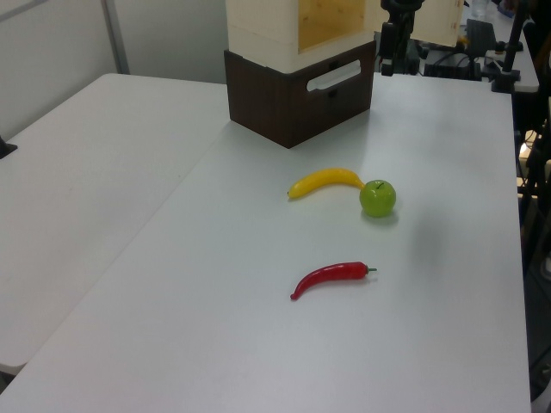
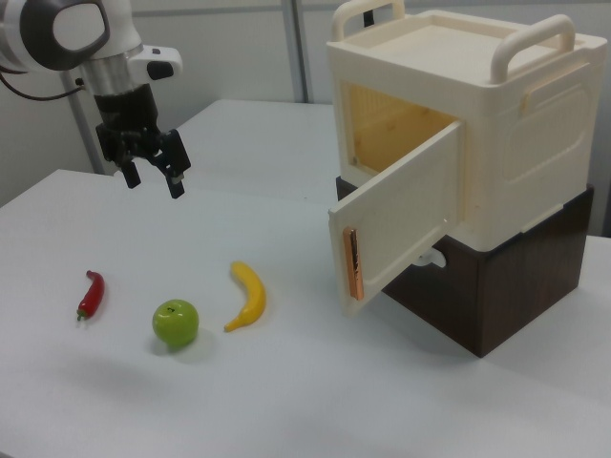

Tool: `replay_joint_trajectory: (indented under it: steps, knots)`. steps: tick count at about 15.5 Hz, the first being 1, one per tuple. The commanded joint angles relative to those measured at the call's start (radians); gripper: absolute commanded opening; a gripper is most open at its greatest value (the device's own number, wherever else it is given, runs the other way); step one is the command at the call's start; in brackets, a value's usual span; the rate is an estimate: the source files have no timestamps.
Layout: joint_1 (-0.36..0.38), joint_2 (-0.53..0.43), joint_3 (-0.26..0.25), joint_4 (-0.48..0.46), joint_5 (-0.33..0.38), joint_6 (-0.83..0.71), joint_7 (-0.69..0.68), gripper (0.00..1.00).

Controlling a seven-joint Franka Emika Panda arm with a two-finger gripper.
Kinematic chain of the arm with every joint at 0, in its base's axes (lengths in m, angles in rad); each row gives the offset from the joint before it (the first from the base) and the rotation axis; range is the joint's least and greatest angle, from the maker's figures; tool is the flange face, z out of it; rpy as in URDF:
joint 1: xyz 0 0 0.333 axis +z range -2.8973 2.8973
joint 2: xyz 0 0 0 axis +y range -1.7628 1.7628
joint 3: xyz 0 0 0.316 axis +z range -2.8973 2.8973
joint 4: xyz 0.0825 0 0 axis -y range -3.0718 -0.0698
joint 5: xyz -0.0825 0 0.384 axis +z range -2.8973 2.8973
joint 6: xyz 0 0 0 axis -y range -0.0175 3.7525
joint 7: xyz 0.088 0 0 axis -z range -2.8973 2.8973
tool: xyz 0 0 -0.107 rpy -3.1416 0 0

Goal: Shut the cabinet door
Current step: 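Move the gripper toward the open cream cabinet door's outer edge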

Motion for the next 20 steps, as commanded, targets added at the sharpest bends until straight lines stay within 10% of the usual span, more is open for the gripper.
replay_joint_trajectory:
  steps: [1, 10, 17, 20]
  knots:
    - [-0.01, -0.017, -0.003, -0.005, 0.002, -0.026, 0.011, 1.0]
    - [-0.012, -0.005, -0.003, -0.003, -0.041, -0.022, -0.003, 0.95]
    - [-0.022, 0.0, -0.005, 0.007, -0.039, -0.022, -0.002, 0.03]
    - [-0.042, 0.005, -0.008, 0.017, -0.041, -0.02, 0.0, 0.0]
